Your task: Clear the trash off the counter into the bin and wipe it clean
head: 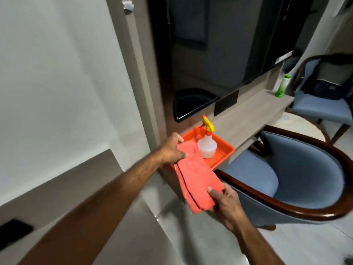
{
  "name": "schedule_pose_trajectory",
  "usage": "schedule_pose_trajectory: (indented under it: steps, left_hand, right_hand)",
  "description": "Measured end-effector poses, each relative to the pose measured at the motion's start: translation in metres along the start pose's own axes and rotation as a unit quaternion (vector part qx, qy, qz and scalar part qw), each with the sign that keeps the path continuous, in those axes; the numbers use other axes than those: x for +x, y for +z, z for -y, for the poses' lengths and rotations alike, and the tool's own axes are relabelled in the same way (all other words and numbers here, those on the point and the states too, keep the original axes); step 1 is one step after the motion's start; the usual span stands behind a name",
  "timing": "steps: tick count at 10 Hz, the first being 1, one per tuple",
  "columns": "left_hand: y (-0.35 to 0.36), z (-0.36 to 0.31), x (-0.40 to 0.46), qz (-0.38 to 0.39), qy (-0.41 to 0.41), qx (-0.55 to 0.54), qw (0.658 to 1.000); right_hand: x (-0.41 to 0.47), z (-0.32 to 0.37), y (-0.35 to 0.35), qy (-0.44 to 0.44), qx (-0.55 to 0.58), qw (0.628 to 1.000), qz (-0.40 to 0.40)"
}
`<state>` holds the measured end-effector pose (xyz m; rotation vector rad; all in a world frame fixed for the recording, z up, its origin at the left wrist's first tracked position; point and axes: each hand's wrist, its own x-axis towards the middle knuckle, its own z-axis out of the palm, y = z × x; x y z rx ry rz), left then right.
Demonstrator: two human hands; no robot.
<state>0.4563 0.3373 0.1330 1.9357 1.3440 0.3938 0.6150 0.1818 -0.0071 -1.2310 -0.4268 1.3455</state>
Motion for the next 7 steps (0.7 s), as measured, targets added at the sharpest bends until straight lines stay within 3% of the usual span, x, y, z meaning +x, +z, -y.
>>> schedule_pose_trajectory:
  steps: [1, 2, 4, 5, 6, 7]
  left_hand:
    - [0.002, 0.033, 0.053, -0.05, 0.025, 0.065, 0.996]
    - [0.016, 0.06, 0.089, -0.044, 0.041, 0.108, 0.992]
    - [0.06, 0.104, 0.11, 0.059, 0.03, 0.262, 0.963]
    - [0.07, 0.116, 0.097, 0.066, 0.056, 0.335, 0.938]
    - [0.07, 0.118, 0.08, 0.045, 0.1, 0.368, 0.924]
    - [0.061, 0.107, 0.053, 0.0, 0.129, 0.385, 0.914]
  right_hand:
    - [0.048, 0.016, 0.031, -0.075, -0.141, 0.981, -0.108]
    - [0.084, 0.026, 0.054, -0.112, -0.309, 0.934, -0.139]
    - [0.134, 0.025, 0.074, -0.049, -0.494, 0.864, -0.084]
    - [0.143, 0.024, 0.079, 0.004, -0.632, 0.775, -0.031]
    - [0.137, 0.029, 0.083, -0.001, -0.72, 0.693, 0.038]
    - [0.121, 0.034, 0.076, -0.071, -0.787, 0.609, 0.062]
